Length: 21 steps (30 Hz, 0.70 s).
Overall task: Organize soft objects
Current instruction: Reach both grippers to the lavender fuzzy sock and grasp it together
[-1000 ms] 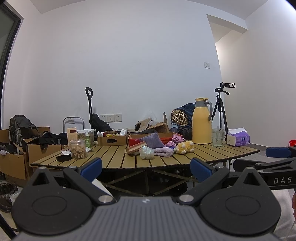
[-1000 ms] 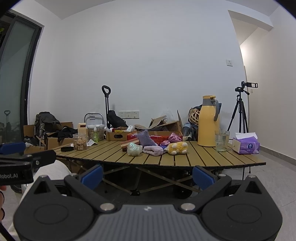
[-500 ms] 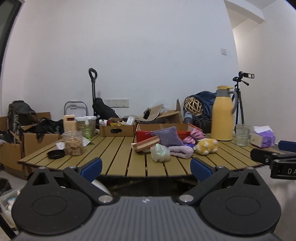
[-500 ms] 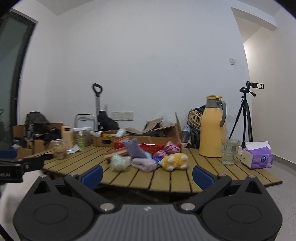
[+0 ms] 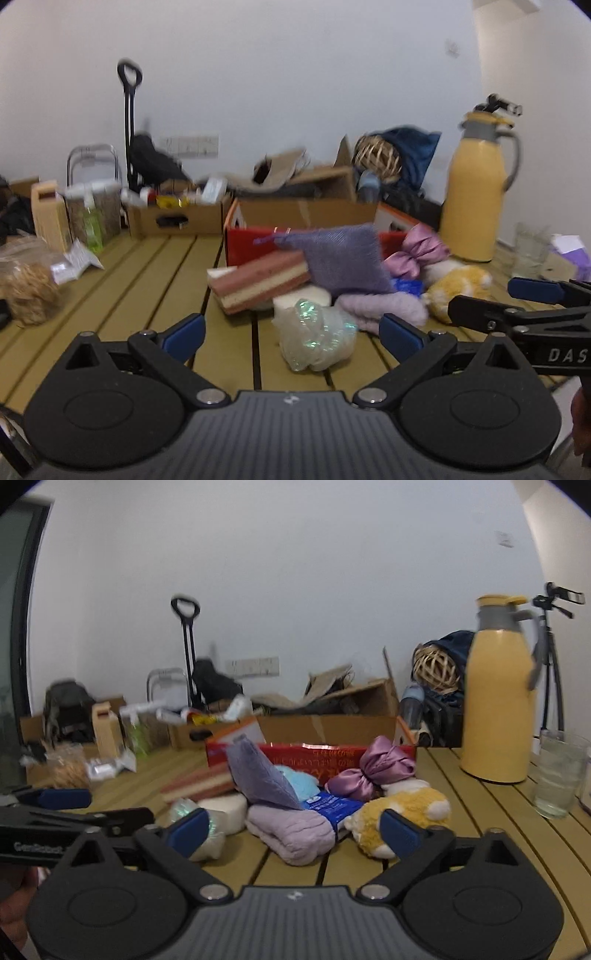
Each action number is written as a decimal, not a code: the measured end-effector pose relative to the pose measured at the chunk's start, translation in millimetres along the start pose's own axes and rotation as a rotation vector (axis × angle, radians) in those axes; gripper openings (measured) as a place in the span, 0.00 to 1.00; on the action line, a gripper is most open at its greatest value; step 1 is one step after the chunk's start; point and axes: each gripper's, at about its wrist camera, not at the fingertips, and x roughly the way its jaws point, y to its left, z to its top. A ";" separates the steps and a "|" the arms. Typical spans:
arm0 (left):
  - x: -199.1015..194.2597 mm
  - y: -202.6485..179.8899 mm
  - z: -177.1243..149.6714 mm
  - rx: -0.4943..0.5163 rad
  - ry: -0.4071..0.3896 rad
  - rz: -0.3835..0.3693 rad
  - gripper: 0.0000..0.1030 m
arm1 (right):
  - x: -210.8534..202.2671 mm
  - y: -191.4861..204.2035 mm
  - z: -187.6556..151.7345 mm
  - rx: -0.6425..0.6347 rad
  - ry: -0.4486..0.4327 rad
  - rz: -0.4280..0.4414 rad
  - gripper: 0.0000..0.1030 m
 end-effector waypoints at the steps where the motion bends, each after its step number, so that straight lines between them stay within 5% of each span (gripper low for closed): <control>1: 11.0 1.6 1.0 -0.004 0.010 -0.009 0.97 | 10.4 -0.8 1.8 0.002 0.019 -0.001 0.82; 8: 57.9 17.5 -9.3 -0.114 0.087 -0.146 0.82 | 66.0 -8.8 -0.3 0.022 0.111 0.014 0.65; 10: 64.7 16.7 -13.6 -0.121 0.125 -0.169 0.71 | 77.5 -8.4 -4.6 0.017 0.131 0.011 0.64; 13: 69.0 11.5 -15.9 -0.099 0.135 -0.171 0.52 | 89.0 -13.8 -11.0 0.048 0.160 0.005 0.63; 21: 72.0 18.6 -12.8 -0.160 0.110 -0.129 0.45 | 96.9 -21.0 -16.2 0.085 0.201 0.075 0.41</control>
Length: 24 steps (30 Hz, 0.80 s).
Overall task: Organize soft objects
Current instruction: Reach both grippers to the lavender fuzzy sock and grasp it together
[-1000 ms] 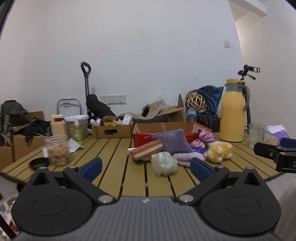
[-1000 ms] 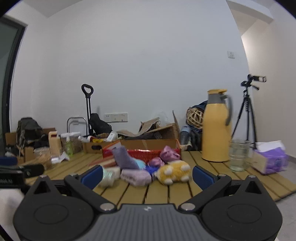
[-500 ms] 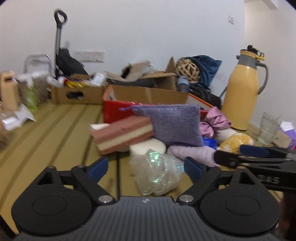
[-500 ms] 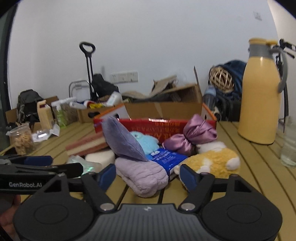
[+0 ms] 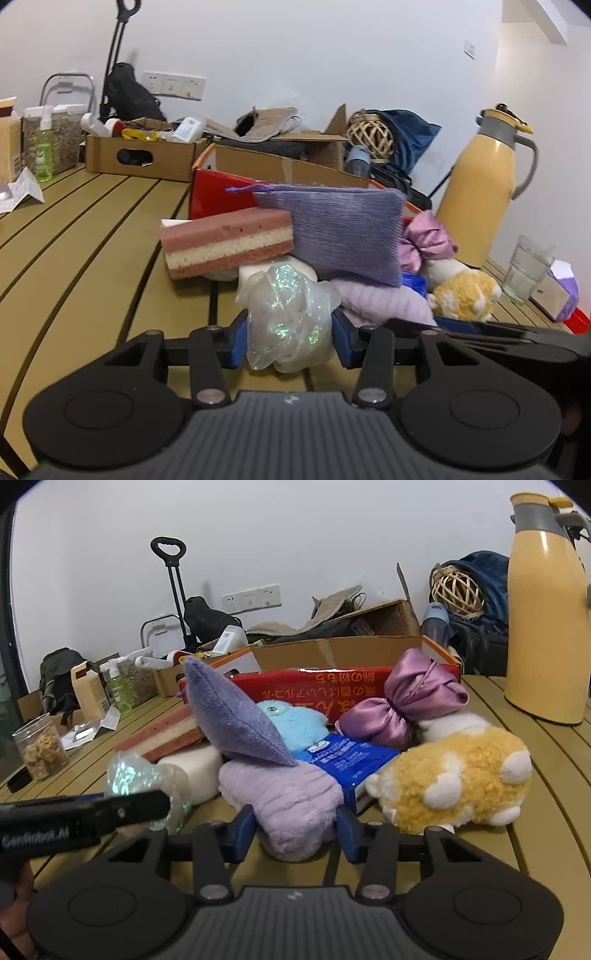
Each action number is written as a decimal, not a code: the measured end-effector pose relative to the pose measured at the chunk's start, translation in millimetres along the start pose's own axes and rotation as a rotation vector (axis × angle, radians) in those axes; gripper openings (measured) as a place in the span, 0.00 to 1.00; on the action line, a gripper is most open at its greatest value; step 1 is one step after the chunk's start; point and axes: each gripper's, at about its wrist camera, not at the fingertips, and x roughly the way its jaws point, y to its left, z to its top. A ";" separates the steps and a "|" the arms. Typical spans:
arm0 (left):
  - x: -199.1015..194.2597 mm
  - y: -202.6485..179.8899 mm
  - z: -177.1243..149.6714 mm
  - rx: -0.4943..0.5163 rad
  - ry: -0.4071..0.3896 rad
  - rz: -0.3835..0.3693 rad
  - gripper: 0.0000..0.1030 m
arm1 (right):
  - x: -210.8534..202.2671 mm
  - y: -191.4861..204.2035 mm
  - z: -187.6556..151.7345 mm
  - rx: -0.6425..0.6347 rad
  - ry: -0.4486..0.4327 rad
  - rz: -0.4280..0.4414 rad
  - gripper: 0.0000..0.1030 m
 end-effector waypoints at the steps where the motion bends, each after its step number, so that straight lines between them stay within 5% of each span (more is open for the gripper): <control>1: 2.1 0.8 0.1 -0.006 0.007 0.005 0.45 | -0.9 -1.4 -0.5 0.006 -0.001 0.007 0.38; 11: -5.0 -0.1 -5.7 0.026 -0.017 0.048 0.49 | -32.2 -15.3 -12.7 -0.007 0.010 0.047 0.34; 18: -11.8 -11.5 -10.9 0.065 -0.037 0.072 0.77 | -52.5 -23.8 -15.2 0.006 -0.018 0.008 0.44; 21: -30.2 -19.8 -15.2 0.103 -0.142 0.112 0.76 | -54.4 -27.7 -12.3 0.018 -0.027 0.020 0.44; 23: -37.0 -28.5 -13.6 0.141 -0.184 0.122 0.65 | -47.4 -27.8 -9.2 0.016 -0.018 0.037 0.44; 24: -40.5 -32.8 -11.3 0.151 -0.193 0.114 0.58 | -43.2 -28.1 -7.7 0.019 -0.010 0.051 0.35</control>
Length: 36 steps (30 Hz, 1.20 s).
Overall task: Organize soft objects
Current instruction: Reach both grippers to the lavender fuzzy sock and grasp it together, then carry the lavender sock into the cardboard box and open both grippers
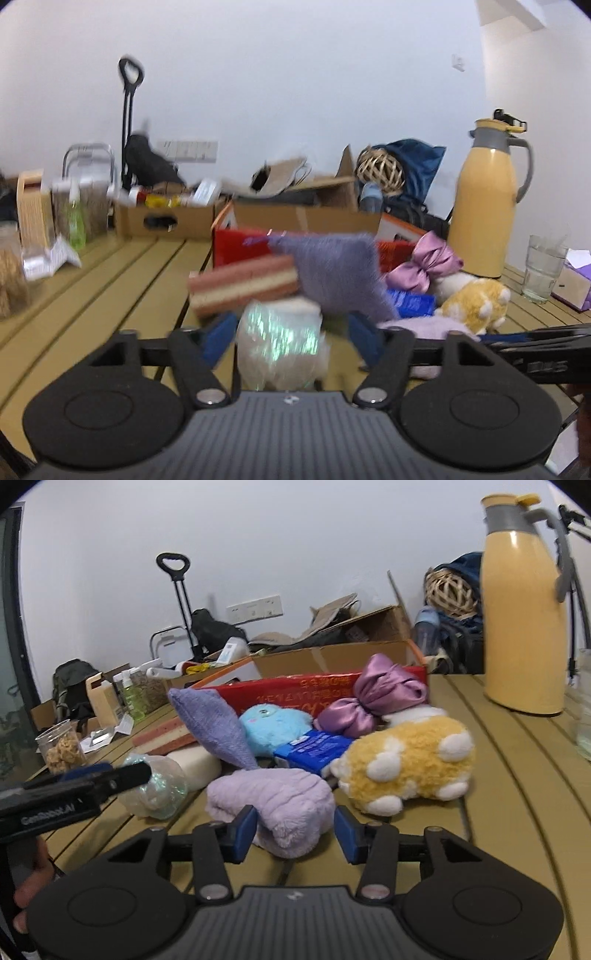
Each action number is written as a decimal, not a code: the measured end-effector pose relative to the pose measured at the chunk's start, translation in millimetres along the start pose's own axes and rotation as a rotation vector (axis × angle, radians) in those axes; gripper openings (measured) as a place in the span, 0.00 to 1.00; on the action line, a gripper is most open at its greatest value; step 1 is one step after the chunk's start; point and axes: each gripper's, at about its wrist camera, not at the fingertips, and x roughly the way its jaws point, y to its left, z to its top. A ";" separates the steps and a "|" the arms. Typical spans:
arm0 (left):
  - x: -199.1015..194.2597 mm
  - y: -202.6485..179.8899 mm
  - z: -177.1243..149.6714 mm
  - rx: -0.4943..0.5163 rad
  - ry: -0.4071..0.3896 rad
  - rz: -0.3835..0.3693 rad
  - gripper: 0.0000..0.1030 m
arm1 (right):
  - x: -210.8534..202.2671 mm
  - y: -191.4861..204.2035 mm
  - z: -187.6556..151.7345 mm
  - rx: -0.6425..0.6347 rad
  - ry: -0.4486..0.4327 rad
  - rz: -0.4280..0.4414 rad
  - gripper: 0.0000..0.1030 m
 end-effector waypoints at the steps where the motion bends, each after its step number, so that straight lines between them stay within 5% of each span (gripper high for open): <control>1: -3.9 -2.4 3.3 -0.002 -0.006 -0.017 0.55 | 2.4 0.2 0.9 0.002 0.007 0.012 0.31; 3: -10.9 -8.6 7.3 -0.015 0.003 -0.075 0.54 | 1.7 -0.9 0.9 -0.002 0.012 0.020 0.28; 8: -4.9 -31.8 -6.6 -0.077 0.196 -0.225 0.56 | -11.8 -13.5 -4.7 -0.008 0.033 0.038 0.27; 12: 19.9 -44.8 -5.0 -0.087 0.237 -0.224 0.66 | -20.6 -21.2 -9.7 -0.007 0.034 0.060 0.28; 18: 66.6 -35.0 12.4 -0.175 0.317 -0.303 0.67 | -37.2 -33.7 -5.7 0.092 -0.032 0.137 0.48; 22: 81.3 -30.9 8.6 -0.244 0.396 -0.370 0.51 | -23.6 -46.3 -1.8 0.222 0.007 0.148 0.49; 27: 68.7 -30.8 11.1 -0.265 0.361 -0.379 0.23 | -8.1 -54.7 -5.9 0.321 0.046 0.147 0.31; 31: 33.5 -36.7 34.7 -0.224 0.228 -0.407 0.22 | -32.9 -36.2 6.6 0.254 -0.029 0.145 0.28; 36: 27.9 -22.6 99.5 -0.222 0.105 -0.406 0.22 | -41.3 -22.1 74.6 0.173 -0.139 0.219 0.28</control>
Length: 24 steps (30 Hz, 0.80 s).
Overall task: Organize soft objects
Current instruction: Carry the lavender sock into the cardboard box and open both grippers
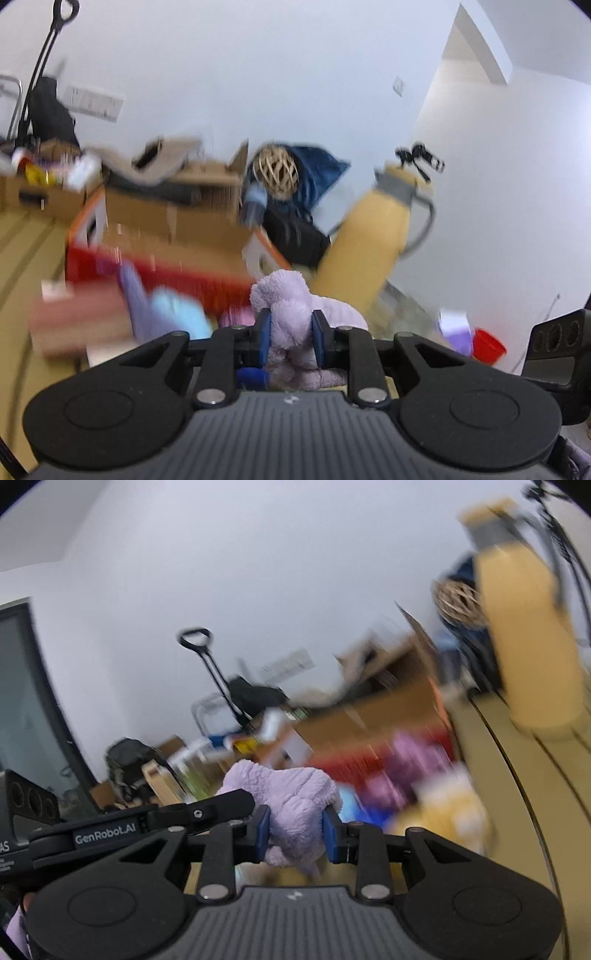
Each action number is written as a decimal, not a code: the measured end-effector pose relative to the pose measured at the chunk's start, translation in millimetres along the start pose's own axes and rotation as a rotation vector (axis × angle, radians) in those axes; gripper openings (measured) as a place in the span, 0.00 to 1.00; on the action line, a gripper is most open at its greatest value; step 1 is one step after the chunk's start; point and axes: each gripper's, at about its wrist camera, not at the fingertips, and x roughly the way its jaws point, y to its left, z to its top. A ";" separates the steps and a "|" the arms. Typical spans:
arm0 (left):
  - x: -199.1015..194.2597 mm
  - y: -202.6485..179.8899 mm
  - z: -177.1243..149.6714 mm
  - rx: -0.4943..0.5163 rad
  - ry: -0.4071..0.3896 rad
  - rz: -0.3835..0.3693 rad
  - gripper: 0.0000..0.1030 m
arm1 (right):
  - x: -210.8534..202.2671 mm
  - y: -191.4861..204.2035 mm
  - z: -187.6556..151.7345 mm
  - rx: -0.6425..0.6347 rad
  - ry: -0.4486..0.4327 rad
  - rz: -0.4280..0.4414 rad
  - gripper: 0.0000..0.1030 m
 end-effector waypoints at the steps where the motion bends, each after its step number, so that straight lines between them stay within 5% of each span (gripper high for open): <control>1: 6.8 5.2 18.4 -0.004 0.000 0.007 0.22 | 11.7 2.1 16.0 -0.021 0.003 0.011 0.28; 5: 59.3 46.9 85.3 0.005 0.018 0.064 0.22 | 94.7 -0.7 88.2 -0.052 0.041 0.033 0.28; 9: 137.4 118.4 122.0 -0.044 0.099 0.152 0.22 | 218.0 -16.9 133.4 -0.040 0.191 0.011 0.28; 12: 199.4 178.7 134.3 -0.139 0.198 0.217 0.22 | 301.7 -32.6 142.0 -0.037 0.279 -0.051 0.28; 16: 249.6 224.5 142.0 -0.137 0.260 0.344 0.30 | 393.5 -57.0 136.3 -0.005 0.378 -0.134 0.32; 20: 251.8 231.5 142.2 -0.103 0.233 0.338 0.44 | 429.5 -68.7 123.1 -0.025 0.442 -0.204 0.41; 24: 234.4 213.5 153.3 -0.062 0.194 0.343 0.51 | 403.7 -66.5 130.4 -0.009 0.401 -0.193 0.53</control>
